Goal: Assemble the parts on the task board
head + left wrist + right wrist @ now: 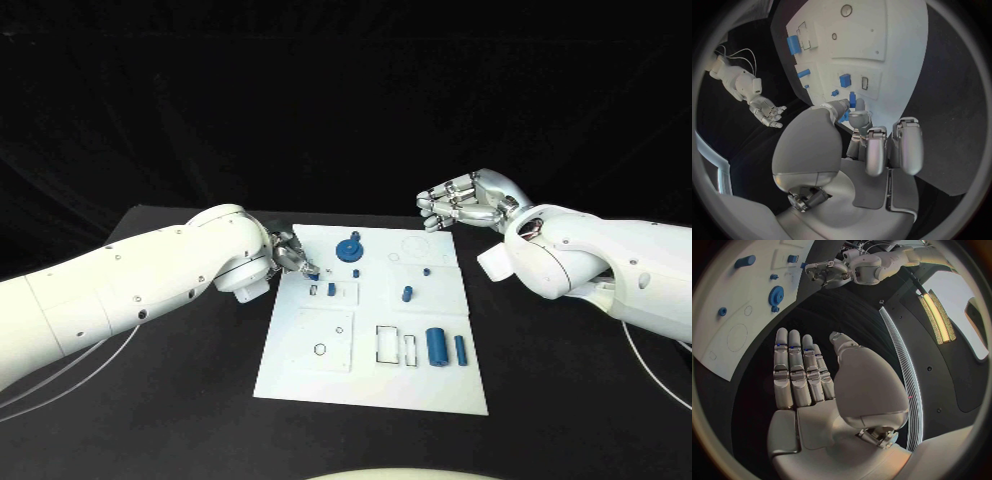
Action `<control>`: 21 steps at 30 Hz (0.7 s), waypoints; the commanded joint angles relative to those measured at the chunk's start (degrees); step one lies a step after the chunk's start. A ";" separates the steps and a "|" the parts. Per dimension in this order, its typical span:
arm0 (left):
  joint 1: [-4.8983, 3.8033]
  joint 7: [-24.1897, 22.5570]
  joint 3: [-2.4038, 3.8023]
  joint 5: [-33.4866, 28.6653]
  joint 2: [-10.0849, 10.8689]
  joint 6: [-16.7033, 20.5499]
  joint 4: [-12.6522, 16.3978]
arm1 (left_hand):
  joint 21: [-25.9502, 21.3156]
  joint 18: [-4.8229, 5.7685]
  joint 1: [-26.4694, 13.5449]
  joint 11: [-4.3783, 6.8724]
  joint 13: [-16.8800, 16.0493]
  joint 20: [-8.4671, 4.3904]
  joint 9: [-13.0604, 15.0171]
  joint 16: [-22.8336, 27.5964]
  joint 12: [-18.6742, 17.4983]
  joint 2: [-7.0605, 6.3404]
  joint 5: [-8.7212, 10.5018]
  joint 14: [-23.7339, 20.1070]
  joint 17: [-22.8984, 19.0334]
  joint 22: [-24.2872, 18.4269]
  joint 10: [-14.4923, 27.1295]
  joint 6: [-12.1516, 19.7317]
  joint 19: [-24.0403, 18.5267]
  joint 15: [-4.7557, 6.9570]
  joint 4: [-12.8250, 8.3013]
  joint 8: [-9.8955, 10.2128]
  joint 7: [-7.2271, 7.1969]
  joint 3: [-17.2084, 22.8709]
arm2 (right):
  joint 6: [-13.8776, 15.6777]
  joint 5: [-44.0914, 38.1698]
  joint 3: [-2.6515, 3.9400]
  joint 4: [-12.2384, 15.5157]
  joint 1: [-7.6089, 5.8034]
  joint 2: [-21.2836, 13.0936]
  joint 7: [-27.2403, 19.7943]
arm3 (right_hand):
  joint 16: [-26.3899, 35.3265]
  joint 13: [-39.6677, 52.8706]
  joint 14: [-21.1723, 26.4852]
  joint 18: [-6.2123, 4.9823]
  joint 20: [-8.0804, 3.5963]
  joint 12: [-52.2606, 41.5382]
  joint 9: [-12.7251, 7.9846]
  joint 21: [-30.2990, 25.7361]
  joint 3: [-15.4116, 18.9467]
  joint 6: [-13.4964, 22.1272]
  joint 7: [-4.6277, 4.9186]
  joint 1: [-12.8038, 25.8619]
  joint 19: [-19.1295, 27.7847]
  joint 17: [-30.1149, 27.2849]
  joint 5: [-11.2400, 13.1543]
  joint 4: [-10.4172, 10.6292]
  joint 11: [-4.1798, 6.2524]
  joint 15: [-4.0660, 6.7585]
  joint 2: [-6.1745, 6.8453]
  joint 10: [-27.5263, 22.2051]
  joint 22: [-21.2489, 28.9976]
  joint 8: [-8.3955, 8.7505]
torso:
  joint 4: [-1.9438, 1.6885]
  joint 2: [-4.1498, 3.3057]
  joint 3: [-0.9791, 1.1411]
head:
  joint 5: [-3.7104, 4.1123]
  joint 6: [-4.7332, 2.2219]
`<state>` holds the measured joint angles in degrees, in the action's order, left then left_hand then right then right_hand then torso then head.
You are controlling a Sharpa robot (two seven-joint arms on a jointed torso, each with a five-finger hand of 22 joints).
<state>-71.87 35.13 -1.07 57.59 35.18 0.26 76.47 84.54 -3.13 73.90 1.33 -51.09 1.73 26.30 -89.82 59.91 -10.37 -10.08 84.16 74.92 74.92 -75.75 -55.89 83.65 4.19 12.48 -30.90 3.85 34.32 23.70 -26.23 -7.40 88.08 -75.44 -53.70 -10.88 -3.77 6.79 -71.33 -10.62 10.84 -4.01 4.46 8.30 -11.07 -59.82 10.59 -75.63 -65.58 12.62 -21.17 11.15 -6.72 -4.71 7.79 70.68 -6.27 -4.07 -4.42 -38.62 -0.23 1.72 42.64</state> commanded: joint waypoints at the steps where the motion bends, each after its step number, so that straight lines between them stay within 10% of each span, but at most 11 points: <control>1: 0.65 -0.57 -0.01 6.15 0.11 2.49 0.86 | 0.31 0.81 -0.49 0.15 0.08 -0.04 0.10 -0.18 0.06 0.19 -0.01 5.84 15.08 5.38 -0.41 -1.19 0.73 0.39 -7.83 -0.36 -0.96 8.15 | -0.84 -0.14 0.00 0.13 0.04 -0.03 -0.38 | 0.14 -0.06 0.41 0.31 0.01 0.03 -0.09 0.18 0.22 0.26 0.23 0.55 0.51 -0.07 -0.27 -0.14 -0.35 -0.01 -0.18 -0.17 -0.05 0.17 | -0.04 -0.06 -0.09 | -0.04 0.10; 21: 2.41 0.70 -0.05 8.84 -0.14 1.03 1.89 | 0.44 0.87 -1.18 0.31 -0.34 -0.14 0.27 -0.18 0.43 -0.23 0.01 5.84 15.08 5.62 -0.91 -1.49 0.88 0.53 -8.49 -0.63 -1.12 8.81 | -0.92 -0.13 -0.01 0.24 0.12 -0.15 -0.44 | 0.14 -0.06 0.41 0.31 0.01 0.03 -0.09 0.18 0.22 0.26 0.23 0.55 0.51 -0.07 -0.27 -0.14 -0.35 -0.01 -0.18 -0.17 -0.05 0.17 | 0.09 -0.04 0.01 | -0.09 0.28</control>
<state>-69.48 35.34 -1.14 65.40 35.18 2.04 78.24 84.76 -3.14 72.78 1.65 -51.37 1.73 26.51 -89.82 60.10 -11.03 -9.79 83.95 74.91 74.92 -76.27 -55.94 83.65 4.39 11.37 -31.17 3.81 35.42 23.66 -26.23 -7.41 88.22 -75.36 -53.84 -10.89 -3.77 6.80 -71.33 -10.62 10.84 -4.01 4.46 8.30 -11.07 -59.82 10.59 -75.63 -65.58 12.63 -21.17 11.15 -6.72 -4.71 7.79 70.68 -6.25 -4.07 -4.32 -38.67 -0.23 1.54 42.91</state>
